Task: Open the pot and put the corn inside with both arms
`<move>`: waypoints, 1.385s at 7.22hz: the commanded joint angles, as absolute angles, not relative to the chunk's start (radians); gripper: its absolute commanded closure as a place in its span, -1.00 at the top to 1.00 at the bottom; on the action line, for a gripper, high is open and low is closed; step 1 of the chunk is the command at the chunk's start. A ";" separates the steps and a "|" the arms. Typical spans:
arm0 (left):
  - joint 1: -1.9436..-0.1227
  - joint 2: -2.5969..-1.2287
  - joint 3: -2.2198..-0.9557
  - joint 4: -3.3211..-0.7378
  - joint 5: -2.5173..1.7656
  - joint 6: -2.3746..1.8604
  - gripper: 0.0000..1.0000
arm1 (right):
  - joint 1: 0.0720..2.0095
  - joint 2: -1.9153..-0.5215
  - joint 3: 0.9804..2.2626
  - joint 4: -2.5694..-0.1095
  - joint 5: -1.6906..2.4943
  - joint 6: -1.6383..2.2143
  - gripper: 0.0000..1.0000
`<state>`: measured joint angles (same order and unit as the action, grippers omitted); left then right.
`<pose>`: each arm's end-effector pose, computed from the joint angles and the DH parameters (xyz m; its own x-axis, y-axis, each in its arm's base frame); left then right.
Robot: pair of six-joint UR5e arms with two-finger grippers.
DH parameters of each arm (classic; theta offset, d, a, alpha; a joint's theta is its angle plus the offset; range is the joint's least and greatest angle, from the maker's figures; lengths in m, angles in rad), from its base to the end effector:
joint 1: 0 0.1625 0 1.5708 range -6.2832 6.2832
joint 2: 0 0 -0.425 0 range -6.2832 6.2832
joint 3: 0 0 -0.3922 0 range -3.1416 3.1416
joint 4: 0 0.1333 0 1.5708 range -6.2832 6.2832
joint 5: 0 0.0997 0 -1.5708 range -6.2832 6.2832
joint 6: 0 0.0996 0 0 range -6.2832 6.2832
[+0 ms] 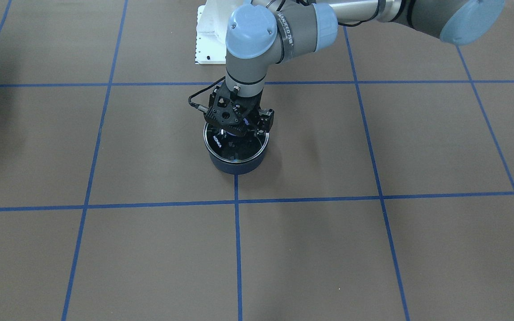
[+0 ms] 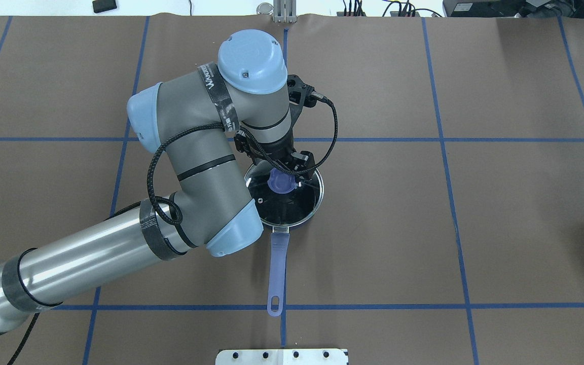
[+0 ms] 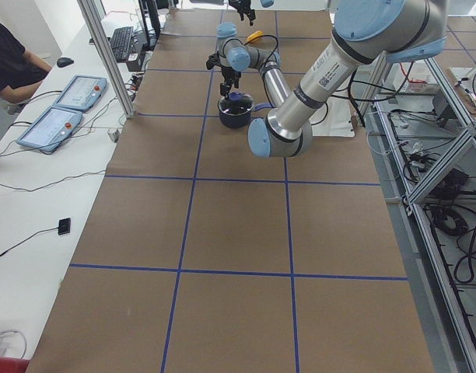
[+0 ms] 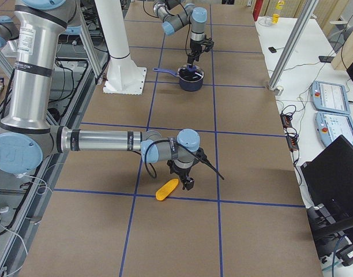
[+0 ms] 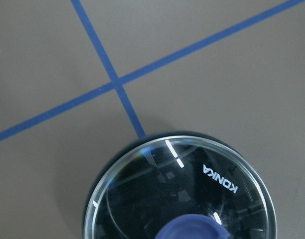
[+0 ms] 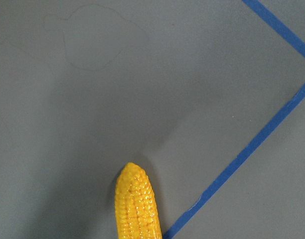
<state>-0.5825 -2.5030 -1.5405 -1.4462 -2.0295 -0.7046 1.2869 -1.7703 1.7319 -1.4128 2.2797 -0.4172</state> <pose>0.5507 -0.4696 0.1019 0.5638 0.4466 -0.6947 -0.3020 0.8944 0.3299 -0.0507 -0.4182 0.6573 0.5336 -0.6488 0.5426 0.5407 0.7550 0.3710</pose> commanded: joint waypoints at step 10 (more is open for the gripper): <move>-0.569 -2.447 -1.541 -1.534 -2.031 -0.730 0.54 | 1.266 -1.767 1.727 -1.414 2.263 -0.416 0.98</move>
<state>-0.5678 -2.4684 -1.5146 -1.5364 -2.0308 -0.7301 1.2707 -1.7672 1.7285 -1.4131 2.2638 -0.4158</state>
